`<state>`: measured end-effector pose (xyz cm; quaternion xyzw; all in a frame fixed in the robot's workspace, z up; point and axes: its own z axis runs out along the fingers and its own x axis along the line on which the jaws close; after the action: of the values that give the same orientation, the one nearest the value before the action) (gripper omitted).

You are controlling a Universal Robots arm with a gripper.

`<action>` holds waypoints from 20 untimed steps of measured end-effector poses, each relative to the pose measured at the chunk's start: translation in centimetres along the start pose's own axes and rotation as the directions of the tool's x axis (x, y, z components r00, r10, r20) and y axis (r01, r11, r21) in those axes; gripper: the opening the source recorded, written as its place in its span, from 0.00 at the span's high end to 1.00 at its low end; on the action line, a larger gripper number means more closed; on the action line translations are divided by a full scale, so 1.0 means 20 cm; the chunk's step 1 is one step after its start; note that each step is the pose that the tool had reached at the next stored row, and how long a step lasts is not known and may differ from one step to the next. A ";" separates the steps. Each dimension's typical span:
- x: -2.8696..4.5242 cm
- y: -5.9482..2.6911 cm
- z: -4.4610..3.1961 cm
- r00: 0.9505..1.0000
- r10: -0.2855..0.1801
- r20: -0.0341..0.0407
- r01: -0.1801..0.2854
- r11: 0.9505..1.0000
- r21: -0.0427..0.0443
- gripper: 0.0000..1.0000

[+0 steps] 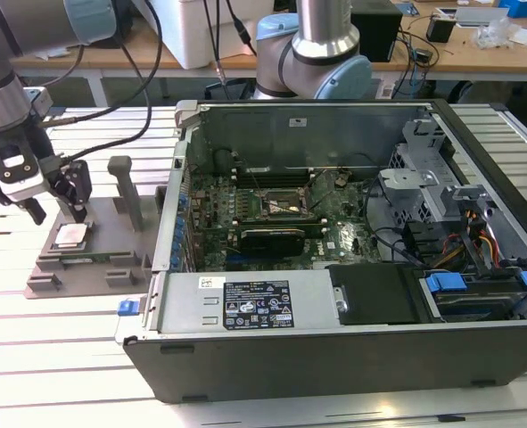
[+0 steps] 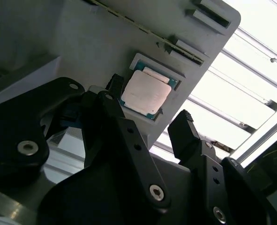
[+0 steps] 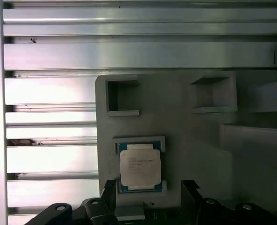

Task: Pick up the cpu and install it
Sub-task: 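Pick up the cpu and move it towards the insertion slot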

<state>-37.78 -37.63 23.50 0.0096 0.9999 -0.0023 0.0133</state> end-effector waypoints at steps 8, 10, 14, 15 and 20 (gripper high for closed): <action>0.002 0.000 0.062 1.000 0.000 0.000 0.000 1.000 0.000 0.34; 0.002 0.000 0.069 1.000 0.000 0.000 0.000 1.000 0.000 0.34; 0.002 0.001 0.081 1.000 -0.002 0.000 0.002 1.000 0.000 0.34; 0.002 0.001 0.082 1.000 -0.008 0.000 0.008 1.000 0.000 0.34; 0.002 0.001 0.084 0.996 -0.084 0.001 0.084 0.996 -0.002 0.34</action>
<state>-37.78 -37.62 21.82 -0.0326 0.9994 -0.0017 0.0135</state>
